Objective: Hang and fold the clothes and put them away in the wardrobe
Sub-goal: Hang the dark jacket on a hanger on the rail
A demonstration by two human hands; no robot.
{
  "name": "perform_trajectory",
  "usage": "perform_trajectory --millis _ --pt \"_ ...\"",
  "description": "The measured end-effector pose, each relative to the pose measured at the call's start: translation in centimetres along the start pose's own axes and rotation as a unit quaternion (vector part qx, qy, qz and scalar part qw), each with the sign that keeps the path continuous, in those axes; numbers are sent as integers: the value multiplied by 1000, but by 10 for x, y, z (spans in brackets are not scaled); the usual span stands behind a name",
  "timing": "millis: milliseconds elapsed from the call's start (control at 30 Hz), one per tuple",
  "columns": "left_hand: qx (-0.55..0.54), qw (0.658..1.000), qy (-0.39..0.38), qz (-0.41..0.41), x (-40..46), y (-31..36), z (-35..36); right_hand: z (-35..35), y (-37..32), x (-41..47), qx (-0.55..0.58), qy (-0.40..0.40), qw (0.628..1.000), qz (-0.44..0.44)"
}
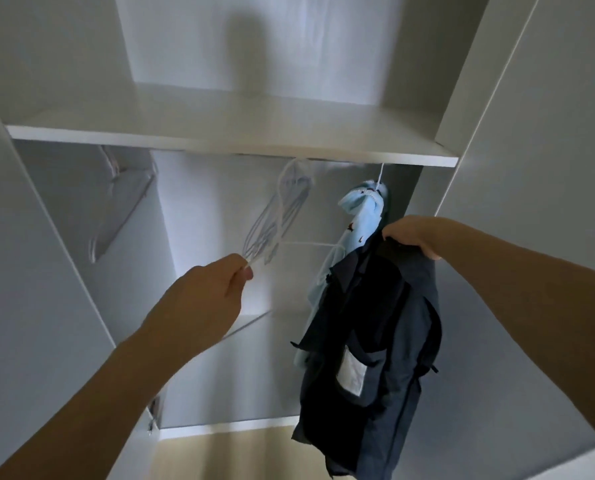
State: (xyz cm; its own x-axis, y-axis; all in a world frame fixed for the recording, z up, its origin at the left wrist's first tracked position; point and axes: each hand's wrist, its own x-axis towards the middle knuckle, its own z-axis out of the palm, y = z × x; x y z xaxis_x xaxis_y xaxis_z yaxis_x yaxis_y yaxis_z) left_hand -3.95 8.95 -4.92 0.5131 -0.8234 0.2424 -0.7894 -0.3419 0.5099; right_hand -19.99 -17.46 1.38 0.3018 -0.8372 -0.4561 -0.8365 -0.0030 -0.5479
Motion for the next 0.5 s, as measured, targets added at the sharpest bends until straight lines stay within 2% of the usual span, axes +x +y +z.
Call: perform_trajectory --millis 200,367,500 --pt "-14 999 -28 8 -61 12 -56 -8 6 -27 18 17 1000 -15" --pt "-10 998 -40 40 -63 21 -76 -7 -3 -53 12 49 998 -35" --pt "-72 995 -57 46 -51 25 -80 4 -15 -78 33 51 997 -39"
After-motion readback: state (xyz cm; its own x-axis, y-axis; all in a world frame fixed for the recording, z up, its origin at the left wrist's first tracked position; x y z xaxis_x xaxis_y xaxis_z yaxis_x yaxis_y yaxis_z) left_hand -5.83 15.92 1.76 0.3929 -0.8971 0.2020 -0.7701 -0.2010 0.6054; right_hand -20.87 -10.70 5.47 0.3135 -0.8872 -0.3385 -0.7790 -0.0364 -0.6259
